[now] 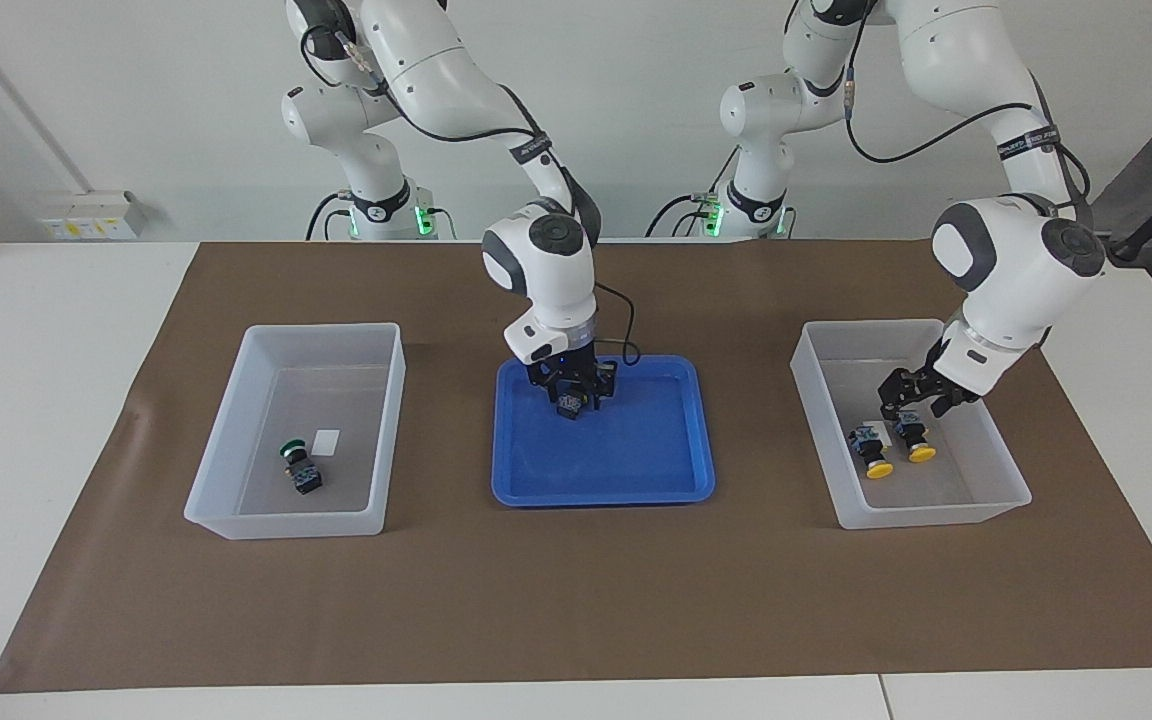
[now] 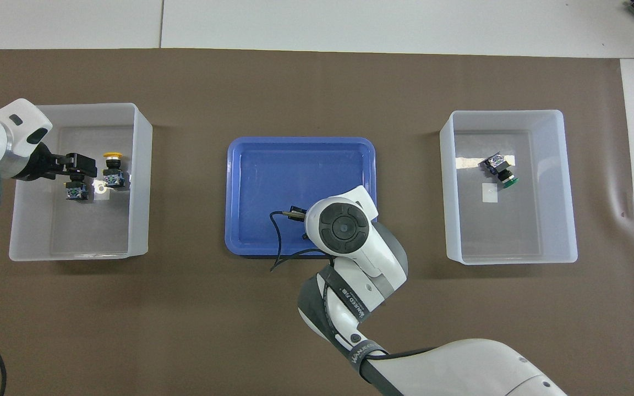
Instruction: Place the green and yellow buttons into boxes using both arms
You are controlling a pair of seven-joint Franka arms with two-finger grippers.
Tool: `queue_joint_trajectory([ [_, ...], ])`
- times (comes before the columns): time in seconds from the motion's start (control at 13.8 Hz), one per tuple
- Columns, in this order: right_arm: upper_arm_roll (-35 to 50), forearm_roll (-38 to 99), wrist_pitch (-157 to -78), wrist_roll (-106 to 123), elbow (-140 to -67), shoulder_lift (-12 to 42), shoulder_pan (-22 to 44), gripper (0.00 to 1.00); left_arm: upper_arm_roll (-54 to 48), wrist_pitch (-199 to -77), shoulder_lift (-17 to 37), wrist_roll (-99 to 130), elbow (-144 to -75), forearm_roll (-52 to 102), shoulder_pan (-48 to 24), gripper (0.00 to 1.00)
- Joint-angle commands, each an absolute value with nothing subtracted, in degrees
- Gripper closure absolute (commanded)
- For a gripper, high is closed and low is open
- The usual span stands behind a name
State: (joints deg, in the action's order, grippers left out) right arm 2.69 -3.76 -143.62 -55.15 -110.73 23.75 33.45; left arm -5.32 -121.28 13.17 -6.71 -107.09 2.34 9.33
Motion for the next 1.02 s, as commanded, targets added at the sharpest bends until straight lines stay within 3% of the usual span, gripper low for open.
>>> queue_joint_trajectory([
  [0.0, 2.72, -5.8, -145.11, -58.97, -110.66, 23.91, 33.13, 1.0, -5.1, -114.81, 12.31, -7.47, -103.02, 2.72, 8.7, 0.04],
  [0.22, 2.2, -5.8, -141.61, -58.45, -109.52, 21.64, 31.57, 1.0, -5.71, -106.64, 11.52, -6.86, -97.49, 2.72, 7.92, 0.04],
  [0.36, 2.29, -5.8, -134.6, -53.48, -107.94, 15.5, 26.66, 1.0, -5.71, -102.24, 10.29, -3.98, -94.84, 2.55, 5.63, 0.0],
  [0.73, 2.37, -4.83, -123.24, -16.96, -107.58, 7.74, 12.33, 1.0, -5.89, -95.2, 2.13, 0.79, -95.1, 2.55, 1.58, 0.0],
  [0.94, 2.37, -4.66, -123.13, 2.49, -110.29, 7.03, 5.29, 1.0, -6.42, -90.36, -2.27, 0.7, -95.01, 2.55, 1.67, 0.0],
])
